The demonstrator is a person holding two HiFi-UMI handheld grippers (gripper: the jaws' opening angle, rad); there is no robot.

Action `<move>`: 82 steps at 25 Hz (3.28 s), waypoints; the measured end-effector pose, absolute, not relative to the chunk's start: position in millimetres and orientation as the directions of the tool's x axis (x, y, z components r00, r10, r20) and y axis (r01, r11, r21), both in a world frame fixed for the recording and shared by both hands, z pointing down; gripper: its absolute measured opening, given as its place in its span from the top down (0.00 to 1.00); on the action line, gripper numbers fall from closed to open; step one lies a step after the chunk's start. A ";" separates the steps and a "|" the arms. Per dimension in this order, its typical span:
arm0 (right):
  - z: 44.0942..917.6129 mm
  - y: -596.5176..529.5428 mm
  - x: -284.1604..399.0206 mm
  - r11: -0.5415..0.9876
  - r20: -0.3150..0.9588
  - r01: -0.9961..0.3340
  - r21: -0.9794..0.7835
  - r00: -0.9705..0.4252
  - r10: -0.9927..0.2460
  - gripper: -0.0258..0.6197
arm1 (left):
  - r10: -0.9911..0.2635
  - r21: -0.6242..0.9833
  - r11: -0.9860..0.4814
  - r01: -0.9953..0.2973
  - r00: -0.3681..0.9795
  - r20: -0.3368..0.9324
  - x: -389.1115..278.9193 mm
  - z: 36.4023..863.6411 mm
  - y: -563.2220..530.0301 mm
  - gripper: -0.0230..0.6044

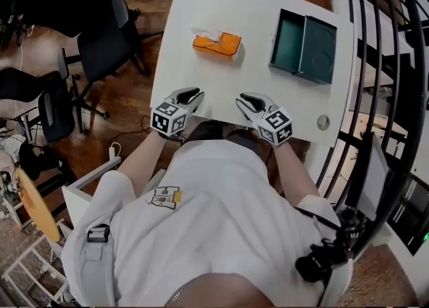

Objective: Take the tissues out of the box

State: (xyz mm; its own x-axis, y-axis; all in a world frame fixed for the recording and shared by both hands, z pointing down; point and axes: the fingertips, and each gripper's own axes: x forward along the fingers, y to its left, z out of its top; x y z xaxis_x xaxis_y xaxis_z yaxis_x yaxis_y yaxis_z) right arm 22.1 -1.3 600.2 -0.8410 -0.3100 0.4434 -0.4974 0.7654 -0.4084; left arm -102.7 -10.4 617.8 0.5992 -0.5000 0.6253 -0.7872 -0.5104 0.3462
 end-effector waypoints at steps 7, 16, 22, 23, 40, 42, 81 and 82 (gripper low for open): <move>632.0 17.6 8.6 0.695 0.527 -0.614 -0.374 -0.757 -0.386 0.96 | -0.448 0.339 -0.565 -0.752 0.624 0.640 -91.2 649.1 10.8 0.96; 638.3 -10.4 -11.0 0.637 0.553 -0.719 -0.277 -0.662 -0.507 0.96 | -0.448 0.340 -0.615 -0.712 0.670 0.592 -104.4 649.9 -1.0 0.96; 639.1 -9.2 -7.5 0.631 0.571 -0.741 -0.231 -0.628 -0.528 0.96 | -0.450 0.358 -0.608 -0.709 0.679 0.579 -104.6 646.5 -2.8 0.96; 639.4 -8.6 -6.3 0.628 0.575 -0.744 -0.228 -0.624 -0.530 0.96 | -0.448 0.364 -0.608 -0.706 0.683 0.577 -103.8 645.9 -2.6 0.96; 634.7 -7.8 -11.3 0.630 0.587 -0.753 -0.190 -0.601 -0.542 0.96 | -0.433 0.363 -0.623 -0.693 0.692 0.578 -104.9 639.3 2.0 0.96; 634.8 -8.1 -8.8 0.630 0.592 -0.755 -0.180 -0.595 -0.544 0.96 | -0.433 0.363 -0.626 -0.690 0.695 0.574 -102.9 638.1 1.6 0.96; 646.8 -13.6 -10.7 0.648 0.619 -0.750 -0.135 -0.575 -0.535 0.96 | -0.467 0.356 -0.598 -0.718 0.673 0.573 -110.0 642.7 -6.1 0.96; 647.2 -13.8 -10.9 0.649 0.619 -0.749 -0.135 -0.575 -0.535 0.96 | -0.468 0.356 -0.597 -0.719 0.673 0.573 -110.3 642.9 -6.4 0.96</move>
State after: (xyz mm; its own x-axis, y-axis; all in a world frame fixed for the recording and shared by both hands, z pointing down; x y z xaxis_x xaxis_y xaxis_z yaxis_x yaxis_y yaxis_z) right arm -10.9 -13.8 647.2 -0.5747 -0.5351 0.6192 -0.7491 0.6485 -0.1349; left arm -110.3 -6.4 642.9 0.6728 -0.4684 0.5727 -0.7187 -0.5975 0.3556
